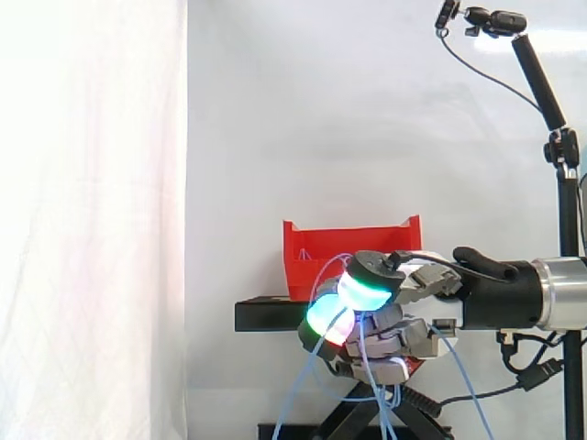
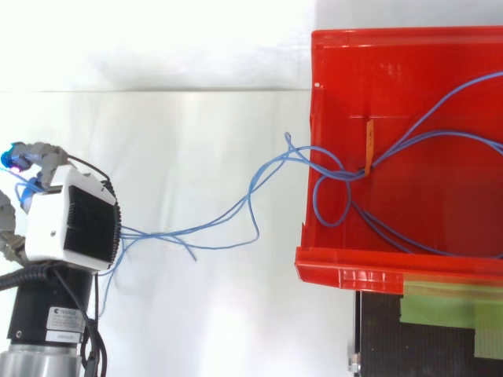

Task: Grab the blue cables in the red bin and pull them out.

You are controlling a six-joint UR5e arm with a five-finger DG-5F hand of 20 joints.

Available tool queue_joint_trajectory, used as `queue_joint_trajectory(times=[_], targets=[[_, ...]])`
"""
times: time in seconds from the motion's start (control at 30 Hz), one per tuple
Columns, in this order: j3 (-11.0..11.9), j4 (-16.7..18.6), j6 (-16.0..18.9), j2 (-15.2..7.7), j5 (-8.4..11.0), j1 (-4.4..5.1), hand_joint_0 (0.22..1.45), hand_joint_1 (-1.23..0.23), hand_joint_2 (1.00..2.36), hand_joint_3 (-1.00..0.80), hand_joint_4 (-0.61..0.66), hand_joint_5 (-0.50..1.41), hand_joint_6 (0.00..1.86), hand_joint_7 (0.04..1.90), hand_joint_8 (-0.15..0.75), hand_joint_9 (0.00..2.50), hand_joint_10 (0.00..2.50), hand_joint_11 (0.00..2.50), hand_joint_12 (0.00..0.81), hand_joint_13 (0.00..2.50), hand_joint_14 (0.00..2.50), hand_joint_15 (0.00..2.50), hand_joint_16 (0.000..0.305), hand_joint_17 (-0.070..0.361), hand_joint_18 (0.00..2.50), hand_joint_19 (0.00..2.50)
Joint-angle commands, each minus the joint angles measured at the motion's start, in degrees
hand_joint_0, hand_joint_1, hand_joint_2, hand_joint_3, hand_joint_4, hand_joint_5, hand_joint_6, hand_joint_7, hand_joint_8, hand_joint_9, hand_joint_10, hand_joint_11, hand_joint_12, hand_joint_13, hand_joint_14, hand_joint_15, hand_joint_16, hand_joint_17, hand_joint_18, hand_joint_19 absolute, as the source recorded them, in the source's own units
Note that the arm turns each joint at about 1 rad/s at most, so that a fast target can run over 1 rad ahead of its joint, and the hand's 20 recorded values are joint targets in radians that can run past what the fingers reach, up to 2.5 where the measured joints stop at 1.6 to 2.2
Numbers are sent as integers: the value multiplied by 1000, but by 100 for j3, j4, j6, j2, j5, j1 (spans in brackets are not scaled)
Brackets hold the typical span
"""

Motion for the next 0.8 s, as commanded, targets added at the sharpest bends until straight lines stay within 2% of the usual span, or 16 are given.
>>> queue_joint_trajectory(times=[0.0,0.23,0.57,0.77], targets=[[-6,0,0,0,0,0,1006,-973,1012,-372,111,399,1366,302,271,593,2500,1185,317,879,2500,935,41,92,1148,1418],[3,0,0,0,0,0,1004,-973,1013,-379,110,398,1348,318,268,606,2500,1208,319,870,2500,1022,39,88,1190,1514],[-6,0,0,0,0,0,1003,-974,1014,-397,102,399,1339,316,268,594,2493,1230,326,799,2500,1064,40,91,1192,1527],[-6,0,0,0,0,0,999,-974,1013,-393,111,399,1330,328,271,611,2398,1245,323,800,2500,1066,40,91,1175,1529]])
